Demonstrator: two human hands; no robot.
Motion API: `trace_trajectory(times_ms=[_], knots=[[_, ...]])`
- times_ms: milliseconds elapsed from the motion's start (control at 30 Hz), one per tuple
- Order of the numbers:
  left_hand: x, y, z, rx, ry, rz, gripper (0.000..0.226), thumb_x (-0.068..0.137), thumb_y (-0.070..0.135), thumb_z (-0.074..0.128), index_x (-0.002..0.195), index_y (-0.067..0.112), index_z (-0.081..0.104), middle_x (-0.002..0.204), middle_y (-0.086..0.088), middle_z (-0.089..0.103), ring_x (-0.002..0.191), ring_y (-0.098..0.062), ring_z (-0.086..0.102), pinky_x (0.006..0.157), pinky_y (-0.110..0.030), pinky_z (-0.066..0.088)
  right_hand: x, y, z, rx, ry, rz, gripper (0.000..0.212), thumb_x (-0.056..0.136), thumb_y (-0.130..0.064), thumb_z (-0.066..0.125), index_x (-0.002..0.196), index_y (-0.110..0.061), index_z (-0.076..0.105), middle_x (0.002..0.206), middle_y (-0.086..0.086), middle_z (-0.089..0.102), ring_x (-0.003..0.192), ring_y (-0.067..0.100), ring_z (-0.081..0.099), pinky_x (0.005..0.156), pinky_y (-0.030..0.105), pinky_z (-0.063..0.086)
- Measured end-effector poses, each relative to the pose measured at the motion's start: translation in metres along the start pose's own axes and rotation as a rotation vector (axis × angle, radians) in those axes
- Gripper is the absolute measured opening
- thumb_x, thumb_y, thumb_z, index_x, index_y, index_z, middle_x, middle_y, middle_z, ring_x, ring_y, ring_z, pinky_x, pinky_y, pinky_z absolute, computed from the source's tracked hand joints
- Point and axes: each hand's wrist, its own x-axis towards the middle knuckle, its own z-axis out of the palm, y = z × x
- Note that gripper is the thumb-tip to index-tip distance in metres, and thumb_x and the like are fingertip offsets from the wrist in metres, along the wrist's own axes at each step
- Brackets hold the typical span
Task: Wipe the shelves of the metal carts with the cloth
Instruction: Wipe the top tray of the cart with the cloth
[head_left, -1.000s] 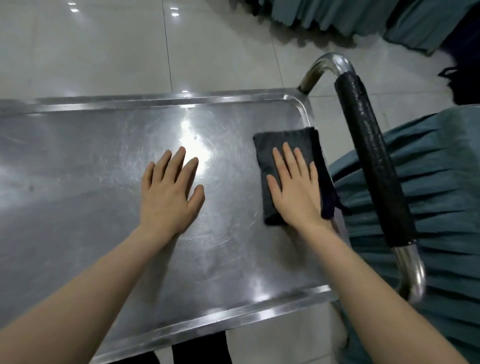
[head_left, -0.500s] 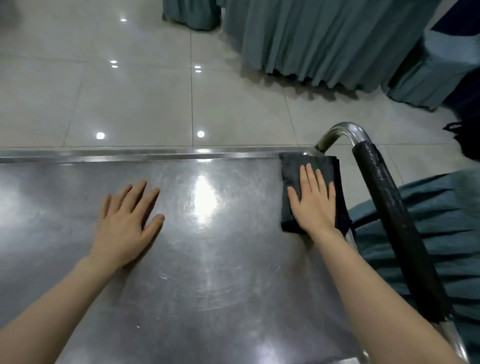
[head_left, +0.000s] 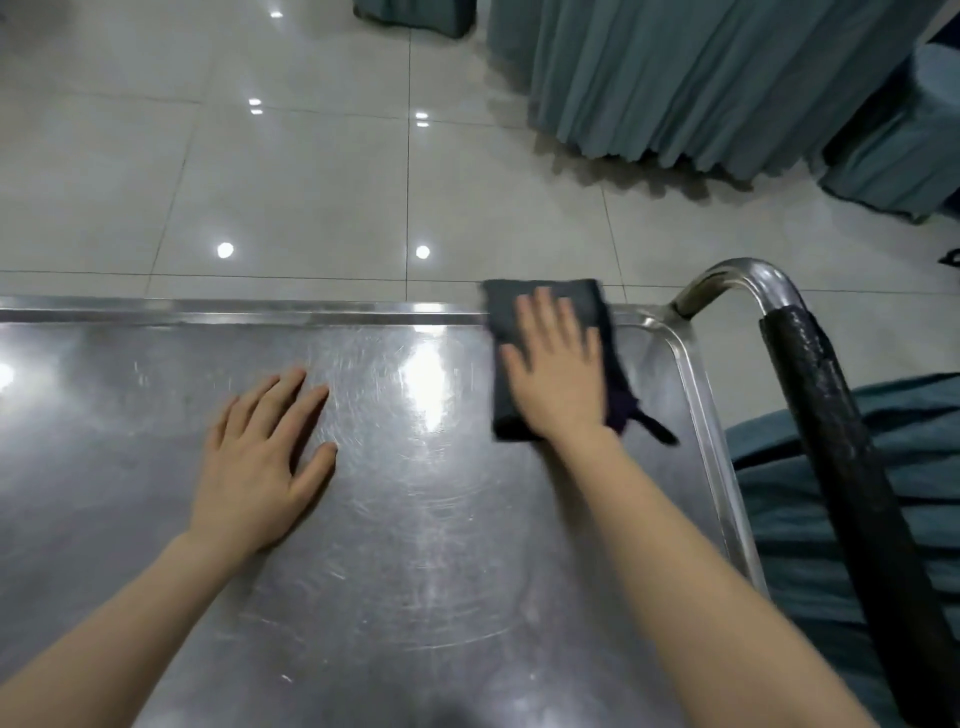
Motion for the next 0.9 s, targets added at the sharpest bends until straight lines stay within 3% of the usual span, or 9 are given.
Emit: trace_trajectory(times_ms=[67, 133, 233, 400, 500, 567, 667, 767, 900], knots=[[-0.001, 0.002, 0.0, -0.002, 0.009, 0.002, 0.066, 0.089, 0.055, 0.032, 0.144, 0.022, 0.046, 0.155, -0.002, 0.035, 0.143, -0.026, 0.027, 0.116, -0.046, 0.018, -0.004, 0.053, -0.012, 0.002, -0.018, 0.167, 0.064, 0.101, -0.052, 0.019, 0.157, -0.028, 0.0, 0.164, -0.004, -0.007, 0.151, 0.018, -0.003, 0.121, 0.048, 0.004], [-0.001, 0.005, 0.0, 0.0, 0.02, 0.002, 0.065, 0.088, 0.053, 0.034, 0.143, 0.02, 0.048, 0.154, -0.003, 0.036, 0.143, -0.027, 0.029, 0.116, -0.047, 0.019, -0.008, 0.075, -0.018, -0.007, -0.03, 0.217, 0.063, 0.101, -0.051, 0.014, 0.157, -0.027, -0.003, 0.164, -0.003, -0.01, 0.151, 0.018, -0.005, 0.121, 0.049, 0.003], [0.001, 0.004, 0.001, 0.0, 0.029, 0.003, 0.063, 0.088, 0.05, 0.036, 0.141, 0.019, 0.049, 0.153, -0.004, 0.038, 0.141, -0.028, 0.031, 0.116, -0.05, 0.023, -0.003, 0.034, -0.01, 0.01, -0.017, 0.217, 0.062, 0.102, -0.049, 0.016, 0.157, -0.026, -0.004, 0.164, -0.004, -0.012, 0.15, 0.018, -0.01, 0.121, 0.051, 0.0], [0.002, 0.002, 0.001, -0.035, 0.033, 0.012, 0.062, 0.088, 0.05, 0.038, 0.14, 0.018, 0.051, 0.153, -0.003, 0.039, 0.142, -0.026, 0.032, 0.115, -0.05, 0.025, 0.008, -0.117, 0.014, 0.014, -0.049, -0.263, 0.062, 0.102, -0.048, 0.023, 0.157, -0.028, 0.004, 0.164, -0.007, -0.004, 0.151, 0.018, -0.006, 0.12, 0.051, 0.0], [0.002, 0.002, -0.004, -0.15, 0.065, 0.004, 0.06, 0.087, 0.047, 0.042, 0.134, 0.012, 0.055, 0.15, -0.005, 0.043, 0.138, -0.026, 0.038, 0.113, -0.051, 0.029, 0.01, -0.133, 0.013, -0.01, -0.064, -0.359, 0.06, 0.103, -0.048, 0.023, 0.157, -0.031, 0.004, 0.164, -0.009, -0.004, 0.151, 0.016, -0.006, 0.121, 0.048, -0.001], [0.0, 0.001, -0.009, -0.238, 0.07, 0.012, 0.056, 0.088, 0.044, 0.046, 0.132, 0.011, 0.057, 0.148, -0.005, 0.044, 0.136, -0.025, 0.04, 0.114, -0.049, 0.029, 0.008, -0.106, 0.008, -0.009, -0.059, -0.306, 0.06, 0.103, -0.049, 0.022, 0.156, -0.033, 0.002, 0.164, -0.01, -0.006, 0.15, 0.014, -0.007, 0.121, 0.045, -0.002], [-0.002, -0.02, -0.024, -0.335, 0.0, 0.036, 0.049, 0.092, 0.036, 0.054, 0.135, 0.012, 0.055, 0.149, -0.003, 0.043, 0.136, -0.025, 0.041, 0.115, -0.039, 0.026, 0.001, -0.045, -0.001, -0.005, -0.068, -0.042, 0.06, 0.103, -0.049, 0.019, 0.156, -0.032, -0.002, 0.163, -0.009, -0.01, 0.15, 0.013, -0.01, 0.121, 0.047, 0.0], [-0.017, -0.077, -0.042, -0.161, -0.006, 0.032, 0.058, 0.09, 0.045, 0.042, 0.135, 0.011, 0.055, 0.146, -0.009, 0.047, 0.134, -0.031, 0.044, 0.114, -0.049, 0.028, -0.009, -0.019, -0.008, 0.038, -0.103, 0.173, 0.061, 0.101, -0.05, 0.017, 0.156, -0.032, -0.002, 0.164, -0.008, -0.011, 0.15, 0.016, -0.009, 0.12, 0.052, 0.003], [-0.055, -0.163, -0.061, -0.008, -0.012, -0.133, 0.064, 0.089, 0.052, 0.034, 0.137, 0.015, 0.054, 0.151, -0.007, 0.042, 0.139, -0.031, 0.038, 0.116, -0.05, 0.024, -0.01, -0.093, 0.003, 0.002, -0.091, 0.044, 0.06, 0.102, -0.049, 0.017, 0.157, -0.031, 0.0, 0.163, -0.008, -0.01, 0.151, 0.017, -0.007, 0.12, 0.052, 0.002]])
